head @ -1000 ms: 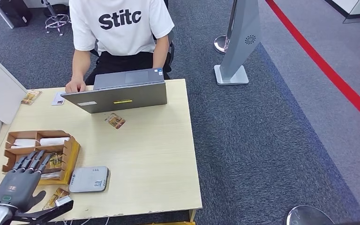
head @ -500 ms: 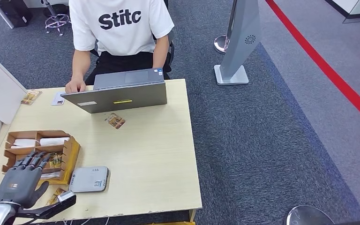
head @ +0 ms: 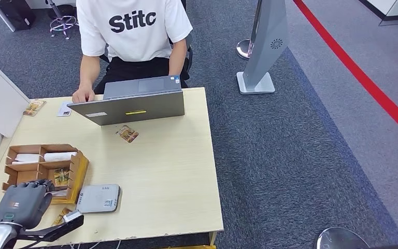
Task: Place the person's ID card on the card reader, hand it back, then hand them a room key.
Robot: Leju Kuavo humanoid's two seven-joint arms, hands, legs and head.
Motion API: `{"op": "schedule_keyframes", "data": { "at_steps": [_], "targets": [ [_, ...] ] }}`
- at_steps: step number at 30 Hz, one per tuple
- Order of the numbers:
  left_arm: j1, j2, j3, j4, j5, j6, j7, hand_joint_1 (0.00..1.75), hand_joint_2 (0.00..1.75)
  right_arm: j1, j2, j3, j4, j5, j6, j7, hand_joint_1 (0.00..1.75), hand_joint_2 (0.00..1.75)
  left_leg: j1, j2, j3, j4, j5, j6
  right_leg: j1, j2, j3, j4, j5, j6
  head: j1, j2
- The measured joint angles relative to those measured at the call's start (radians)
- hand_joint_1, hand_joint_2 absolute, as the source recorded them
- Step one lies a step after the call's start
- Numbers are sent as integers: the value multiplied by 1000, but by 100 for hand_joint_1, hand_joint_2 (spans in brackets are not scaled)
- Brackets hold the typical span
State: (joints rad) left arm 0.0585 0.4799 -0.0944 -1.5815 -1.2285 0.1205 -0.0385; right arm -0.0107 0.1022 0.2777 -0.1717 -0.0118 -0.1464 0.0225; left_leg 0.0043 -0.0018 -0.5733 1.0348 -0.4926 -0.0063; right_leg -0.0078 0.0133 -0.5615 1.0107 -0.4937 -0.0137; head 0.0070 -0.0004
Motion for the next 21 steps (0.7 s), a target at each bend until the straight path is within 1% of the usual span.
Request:
{"op": "schedule_keyframes", "data": {
  "at_steps": [5, 12, 17, 21],
  "targets": [
    [-26, 0, 19, -11, 41, 32, -2, 175, 175, 0, 0, 0, 0, 0, -3, -1, 0, 175, 0, 0, 0, 0, 0, 0, 0, 0, 0, 0, 0, 0, 0, 0],
    [-94, -5, 84, -97, 128, 71, -24, 175, 175, 0, 2, 0, 0, 0, -11, -5, 0, 175, 0, 0, 0, 0, 0, 0, 0, 0, 0, 0, 0, 0, 0, 0],
    [-137, -19, 105, -134, 161, 63, -23, 175, 175, 0, 4, 0, 0, 2, -12, -5, 0, 175, 0, -1, 0, 0, 0, 0, 0, 0, 0, 0, 0, 0, 0, 0],
    [-208, -32, 105, -123, 151, 14, 9, 175, 175, -2, 4, 0, 0, 20, -6, 0, 0, 175, 0, -2, 0, 1, 1, 0, 0, -2, 0, 0, 0, 0, 0, 0]
  ]
}}
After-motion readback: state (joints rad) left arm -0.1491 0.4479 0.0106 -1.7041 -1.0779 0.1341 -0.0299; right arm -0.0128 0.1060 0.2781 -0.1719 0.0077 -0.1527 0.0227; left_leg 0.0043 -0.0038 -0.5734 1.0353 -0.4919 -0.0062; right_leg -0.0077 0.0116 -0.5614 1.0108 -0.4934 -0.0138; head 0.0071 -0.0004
